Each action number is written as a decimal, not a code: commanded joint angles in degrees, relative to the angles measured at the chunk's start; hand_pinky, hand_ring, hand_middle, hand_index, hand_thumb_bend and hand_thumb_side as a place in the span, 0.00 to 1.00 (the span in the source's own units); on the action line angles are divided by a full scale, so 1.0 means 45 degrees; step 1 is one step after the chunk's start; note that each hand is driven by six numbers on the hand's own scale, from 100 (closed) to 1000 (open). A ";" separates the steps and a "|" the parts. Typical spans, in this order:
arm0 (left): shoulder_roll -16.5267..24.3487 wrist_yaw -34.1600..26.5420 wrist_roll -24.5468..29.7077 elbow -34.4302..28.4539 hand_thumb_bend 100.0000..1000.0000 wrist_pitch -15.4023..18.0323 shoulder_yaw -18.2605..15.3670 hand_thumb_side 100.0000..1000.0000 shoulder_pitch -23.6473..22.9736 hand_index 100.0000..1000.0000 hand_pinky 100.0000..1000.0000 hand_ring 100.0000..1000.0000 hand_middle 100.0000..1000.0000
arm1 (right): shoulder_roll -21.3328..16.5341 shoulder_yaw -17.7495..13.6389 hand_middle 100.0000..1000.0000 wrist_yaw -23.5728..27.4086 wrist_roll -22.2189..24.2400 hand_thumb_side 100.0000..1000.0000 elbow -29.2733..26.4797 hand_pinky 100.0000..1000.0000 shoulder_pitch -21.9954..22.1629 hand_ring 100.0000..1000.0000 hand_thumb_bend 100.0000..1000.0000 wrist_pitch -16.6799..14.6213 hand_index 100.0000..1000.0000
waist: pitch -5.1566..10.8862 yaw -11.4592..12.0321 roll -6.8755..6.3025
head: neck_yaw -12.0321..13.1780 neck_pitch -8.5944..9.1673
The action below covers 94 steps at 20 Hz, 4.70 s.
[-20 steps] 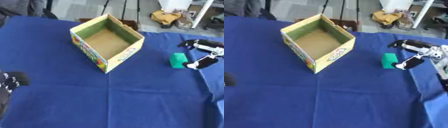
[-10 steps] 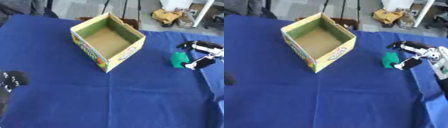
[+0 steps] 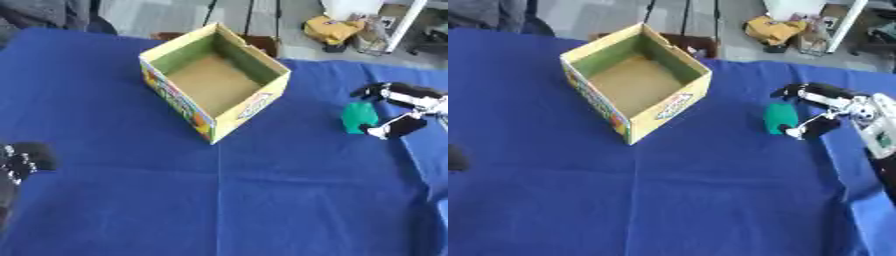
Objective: Pick up objects on the table and place them in the box.
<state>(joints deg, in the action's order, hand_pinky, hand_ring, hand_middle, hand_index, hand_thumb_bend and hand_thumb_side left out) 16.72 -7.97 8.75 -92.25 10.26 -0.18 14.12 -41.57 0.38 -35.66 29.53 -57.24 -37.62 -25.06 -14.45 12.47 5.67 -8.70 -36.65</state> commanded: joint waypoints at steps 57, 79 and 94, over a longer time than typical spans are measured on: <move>0.0274 0.0035 0.0098 -0.0213 0.32 0.0011 -0.0001 1.00 0.0181 0.63 0.59 0.57 0.54 | -0.0237 -0.0266 0.65 -0.0134 -0.1082 0.00 0.0020 0.31 -0.0318 0.22 0.00 0.0320 0.86 | 0.0131 -0.0050 -0.0049 | 0.0027 0.0204; 0.0348 -0.0045 0.0389 -0.0034 0.34 -0.0138 0.0289 1.00 -0.0019 0.63 0.59 0.57 0.54 | -0.0057 0.0144 0.67 0.0655 -0.0745 0.00 -0.0954 0.34 -0.2296 0.24 0.00 -0.0042 0.85 | 0.1034 0.0559 0.0370 | -0.0105 0.0075; 0.0156 -0.0243 0.0907 -0.0045 0.33 -0.0196 0.0787 1.00 0.0375 0.63 0.59 0.57 0.54 | 0.1595 0.0526 0.68 0.0097 -0.0141 0.00 -0.0201 0.38 -0.4022 0.26 0.00 -0.0192 0.86 | 0.1163 0.1996 0.0360 | -0.0684 0.0296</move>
<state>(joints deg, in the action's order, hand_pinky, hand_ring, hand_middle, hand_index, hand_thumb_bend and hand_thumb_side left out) 17.09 -8.67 12.52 -91.55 9.32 3.17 14.99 -33.63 2.93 -34.56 28.67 -58.03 -54.22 -25.84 -9.95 21.70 7.90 -11.38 -36.09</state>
